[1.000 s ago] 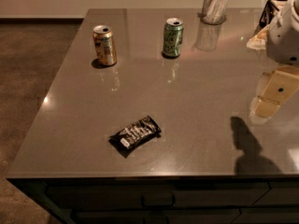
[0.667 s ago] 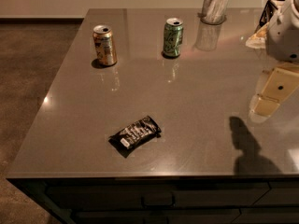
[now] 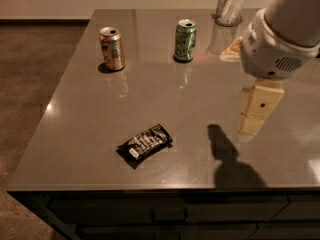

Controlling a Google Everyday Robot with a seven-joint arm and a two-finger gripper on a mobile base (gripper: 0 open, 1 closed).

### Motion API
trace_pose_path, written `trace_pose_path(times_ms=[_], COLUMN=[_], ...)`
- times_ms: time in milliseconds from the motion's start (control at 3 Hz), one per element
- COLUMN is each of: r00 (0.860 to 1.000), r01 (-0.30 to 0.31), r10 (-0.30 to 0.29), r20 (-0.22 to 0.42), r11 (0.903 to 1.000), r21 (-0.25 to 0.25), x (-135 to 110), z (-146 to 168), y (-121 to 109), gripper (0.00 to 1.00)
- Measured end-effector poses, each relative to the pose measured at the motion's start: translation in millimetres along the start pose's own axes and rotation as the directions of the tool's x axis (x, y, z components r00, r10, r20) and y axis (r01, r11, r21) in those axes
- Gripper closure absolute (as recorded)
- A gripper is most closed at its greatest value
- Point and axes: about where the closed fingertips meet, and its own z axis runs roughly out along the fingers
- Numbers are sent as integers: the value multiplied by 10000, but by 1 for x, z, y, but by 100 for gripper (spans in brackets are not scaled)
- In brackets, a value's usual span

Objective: Pick rxbar chocolate

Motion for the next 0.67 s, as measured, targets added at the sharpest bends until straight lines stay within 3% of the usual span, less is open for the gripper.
trace_pose_path(times_ms=[333,667], r00=[9948,9833], r01=[971,1758], r10=[-952,-1695], r20=[352,663], r11=[9937,9789], r21=[-556,-1046], x=[-34,-66], z=[30,63], y=[10,16], gripper=[0,0])
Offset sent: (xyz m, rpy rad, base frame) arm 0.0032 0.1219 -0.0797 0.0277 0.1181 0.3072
